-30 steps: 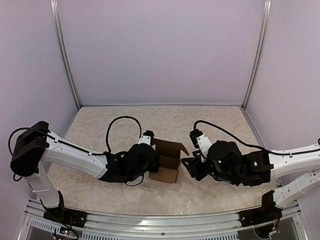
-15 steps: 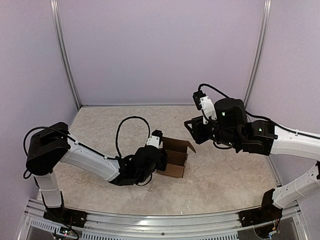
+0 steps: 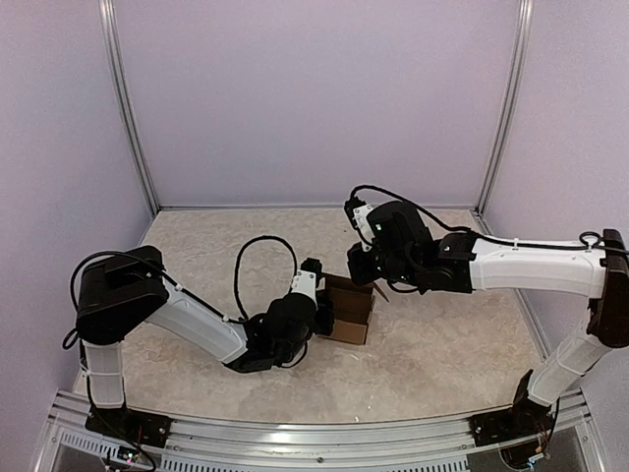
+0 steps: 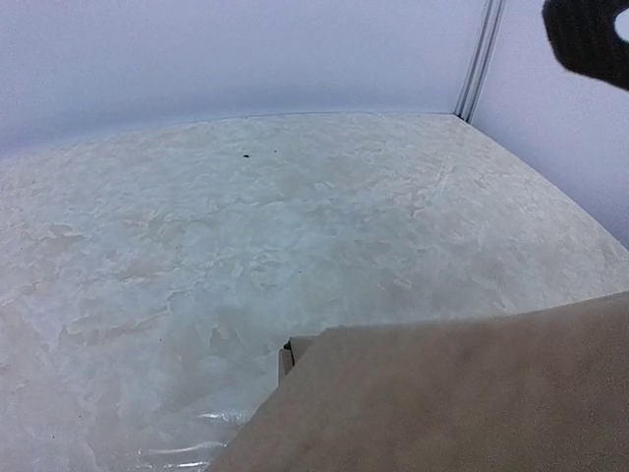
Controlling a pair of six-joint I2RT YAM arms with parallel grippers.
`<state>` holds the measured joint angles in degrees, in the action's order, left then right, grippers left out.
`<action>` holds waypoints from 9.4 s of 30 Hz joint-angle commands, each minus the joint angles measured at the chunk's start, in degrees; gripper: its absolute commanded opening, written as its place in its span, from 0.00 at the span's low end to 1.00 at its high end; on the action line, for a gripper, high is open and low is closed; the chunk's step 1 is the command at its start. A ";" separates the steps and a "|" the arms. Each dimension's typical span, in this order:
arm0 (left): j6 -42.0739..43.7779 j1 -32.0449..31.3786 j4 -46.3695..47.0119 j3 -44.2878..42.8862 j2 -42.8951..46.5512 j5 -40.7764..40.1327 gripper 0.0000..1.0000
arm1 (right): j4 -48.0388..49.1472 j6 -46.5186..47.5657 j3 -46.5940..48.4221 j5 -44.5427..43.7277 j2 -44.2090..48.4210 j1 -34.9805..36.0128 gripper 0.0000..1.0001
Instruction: Fold the paper box
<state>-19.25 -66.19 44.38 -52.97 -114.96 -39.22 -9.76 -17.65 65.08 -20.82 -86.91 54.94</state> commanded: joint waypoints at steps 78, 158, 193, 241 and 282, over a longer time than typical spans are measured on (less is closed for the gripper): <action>-0.31 10.25 -33.61 -4.51 13.91 38.03 0.59 | 9.21 -10.41 -12.57 -8.87 -6.63 9.52 0.00; -15.85 9.76 -37.28 -4.29 10.92 55.94 0.18 | 12.97 -48.79 -28.35 22.84 5.63 -0.35 0.09; -12.36 9.42 -47.70 -11.20 5.74 51.69 0.06 | -13.06 -26.99 -9.82 3.37 3.95 -0.26 0.32; 4.15 5.26 -50.28 -1.46 36.59 16.55 0.64 | -6.58 -21.97 -19.38 5.31 12.70 -0.36 0.34; -21.85 14.33 -17.23 14.55 26.83 57.71 0.99 | 7.16 -21.72 -28.88 35.05 6.29 -16.97 0.24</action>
<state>-36.34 -52.42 22.52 -37.54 -84.51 12.86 -4.60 -38.92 35.83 12.40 -78.74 38.74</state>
